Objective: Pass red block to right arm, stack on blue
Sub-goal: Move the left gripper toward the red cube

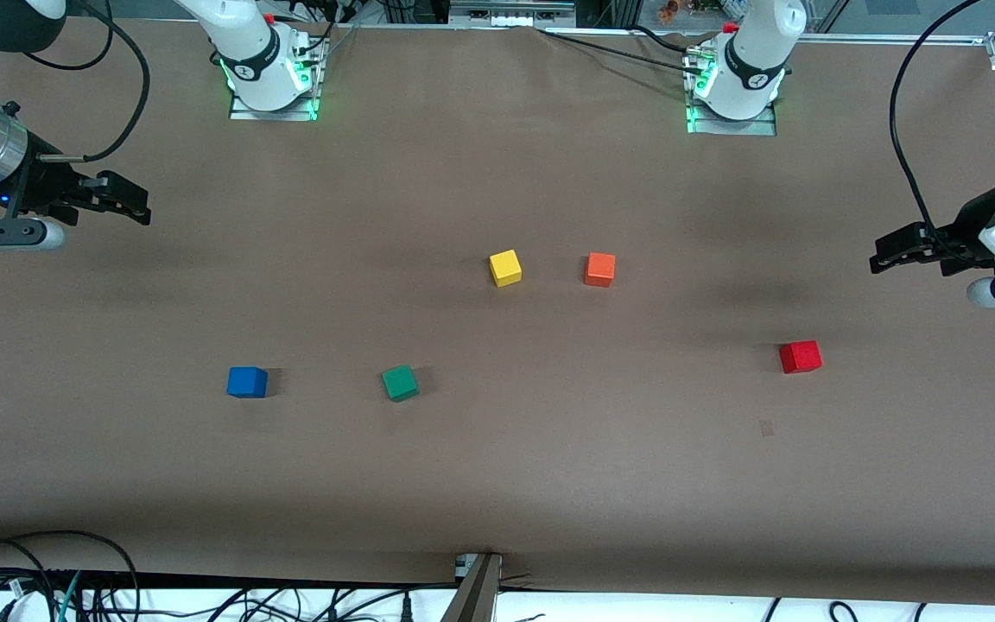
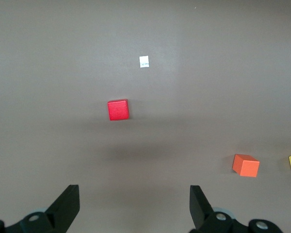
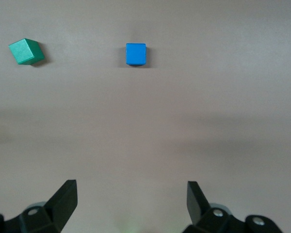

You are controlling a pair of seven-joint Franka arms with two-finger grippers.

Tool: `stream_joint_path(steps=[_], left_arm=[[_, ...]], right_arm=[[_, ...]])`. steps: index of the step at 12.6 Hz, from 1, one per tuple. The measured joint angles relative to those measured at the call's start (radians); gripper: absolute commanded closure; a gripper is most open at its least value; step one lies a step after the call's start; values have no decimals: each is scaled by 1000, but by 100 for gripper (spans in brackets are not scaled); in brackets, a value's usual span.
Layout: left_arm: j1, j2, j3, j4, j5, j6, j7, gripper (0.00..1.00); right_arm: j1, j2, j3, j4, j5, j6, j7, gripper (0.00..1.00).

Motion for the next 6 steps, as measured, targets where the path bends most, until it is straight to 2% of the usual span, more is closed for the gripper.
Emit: stream_joint_path(steps=[6], left_arm=[[0,18,0,31,0,-25,0,0]], right_arm=[[-1,-1,-1,-3,0,-5,0,0]])
